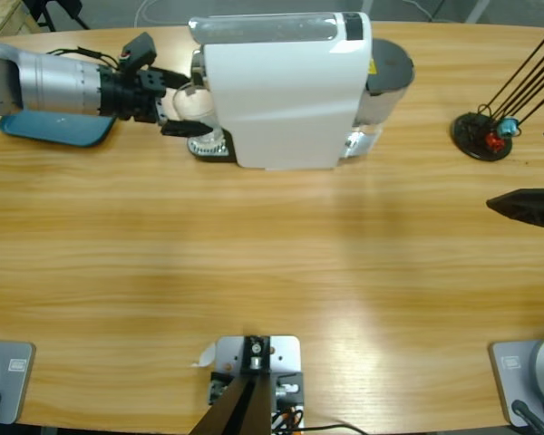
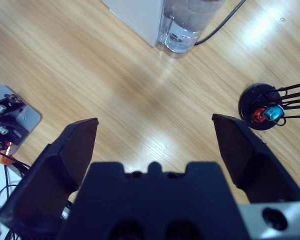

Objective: Pour coffee

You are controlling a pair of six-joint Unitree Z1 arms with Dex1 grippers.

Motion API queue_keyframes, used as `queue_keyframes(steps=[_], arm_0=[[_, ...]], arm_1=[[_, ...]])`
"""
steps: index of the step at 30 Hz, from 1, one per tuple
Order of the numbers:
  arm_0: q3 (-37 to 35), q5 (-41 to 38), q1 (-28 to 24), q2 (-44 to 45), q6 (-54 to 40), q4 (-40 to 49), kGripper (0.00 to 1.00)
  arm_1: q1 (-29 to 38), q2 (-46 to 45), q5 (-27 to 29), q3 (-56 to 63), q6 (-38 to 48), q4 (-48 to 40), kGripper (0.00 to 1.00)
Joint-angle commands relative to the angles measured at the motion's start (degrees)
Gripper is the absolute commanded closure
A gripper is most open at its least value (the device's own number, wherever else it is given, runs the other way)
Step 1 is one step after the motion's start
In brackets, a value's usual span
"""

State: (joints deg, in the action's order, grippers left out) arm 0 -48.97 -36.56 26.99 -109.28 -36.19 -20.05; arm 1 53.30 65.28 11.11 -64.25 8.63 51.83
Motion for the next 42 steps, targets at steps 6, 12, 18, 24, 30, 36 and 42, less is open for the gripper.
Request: queue_keyframes(steps=[6,12,18,24,30,36,42], arm_0=[[11.6,5.2,0.0,19.7,9.2,3.9,0.032],[11.0,13.1,0.3,30.9,15.9,18.5,0.032],[9.7,14.4,3.7,32.6,17.5,23.8,0.032],[10.1,14.5,4.5,33.7,17.8,23.9,0.032],[10.1,16.9,4.5,35.3,20.7,24.0,0.032],[10.8,17.5,4.5,36.7,20.7,24.0,0.032],[11.0,17.5,4.5,36.9,20.7,23.9,0.032]], arm_1=[[-0.6,1.0,2.7,-6.2,1.4,2.6,0.0],[-10.1,9.4,2.6,-18.3,1.9,2.9,0.0],[-13.9,29.6,-2.1,-42.4,-5.9,13.1,0.533],[-14.8,42.7,-6.3,-58.4,-10.4,17.8,1.0],[-14.9,47.9,-7.8,-62.0,-4.8,20.5,1.0],[-15.0,50.1,-8.1,-63.4,-4.2,22.2,1.0],[-14.9,51.4,-8.3,-63.5,-4.0,24.0,1.0]])
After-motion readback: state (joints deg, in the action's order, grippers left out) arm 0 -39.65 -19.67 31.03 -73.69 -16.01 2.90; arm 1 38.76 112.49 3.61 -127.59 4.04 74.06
